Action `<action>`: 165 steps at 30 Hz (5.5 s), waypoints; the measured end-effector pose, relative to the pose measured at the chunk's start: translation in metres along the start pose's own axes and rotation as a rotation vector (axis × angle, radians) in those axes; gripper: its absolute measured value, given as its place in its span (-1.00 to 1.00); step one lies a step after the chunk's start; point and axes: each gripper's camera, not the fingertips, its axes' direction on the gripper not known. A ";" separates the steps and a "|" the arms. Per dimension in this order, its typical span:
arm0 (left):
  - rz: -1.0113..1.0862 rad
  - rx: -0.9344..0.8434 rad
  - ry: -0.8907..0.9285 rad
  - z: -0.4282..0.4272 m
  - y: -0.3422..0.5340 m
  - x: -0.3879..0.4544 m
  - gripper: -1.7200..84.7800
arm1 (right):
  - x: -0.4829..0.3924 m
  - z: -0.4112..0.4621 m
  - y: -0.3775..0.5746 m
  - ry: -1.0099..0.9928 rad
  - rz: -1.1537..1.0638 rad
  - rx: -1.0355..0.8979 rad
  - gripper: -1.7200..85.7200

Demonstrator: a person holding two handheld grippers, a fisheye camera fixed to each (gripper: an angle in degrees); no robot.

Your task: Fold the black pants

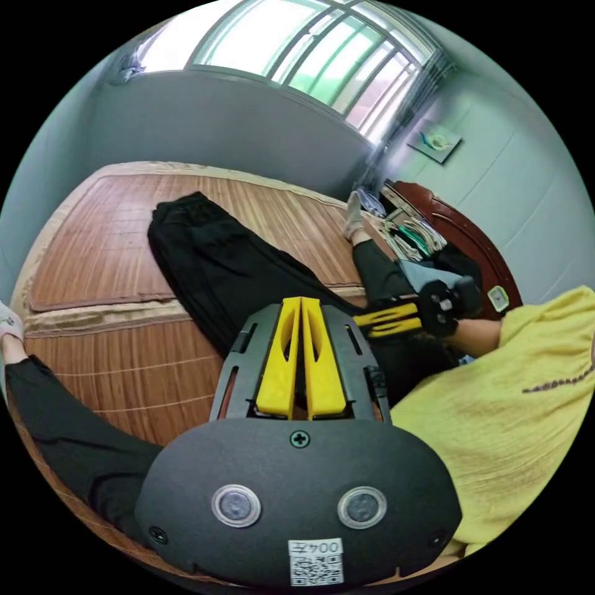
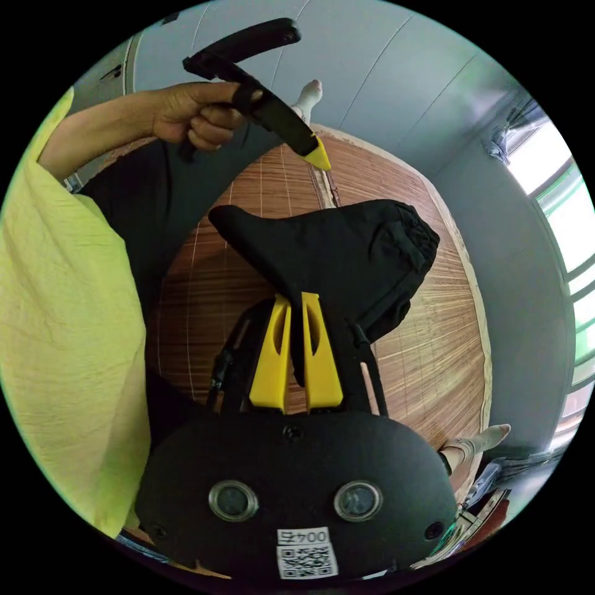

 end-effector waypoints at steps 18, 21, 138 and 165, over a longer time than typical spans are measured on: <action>0.117 -0.442 0.064 0.187 -0.048 -0.013 -0.95 | 0.004 -0.145 0.046 -0.303 0.043 0.022 -0.88; 0.065 -0.355 0.022 0.152 -0.035 -0.038 -0.95 | 0.010 -0.161 0.046 -0.319 0.039 0.030 -0.88; -0.064 -0.061 -0.360 0.215 -0.048 -0.030 -0.95 | 0.316 0.109 0.093 -0.716 0.529 0.042 -0.71; -0.100 -0.042 -0.298 0.210 -0.051 -0.056 -0.94 | 0.351 0.137 0.092 -0.703 0.764 -0.046 -0.91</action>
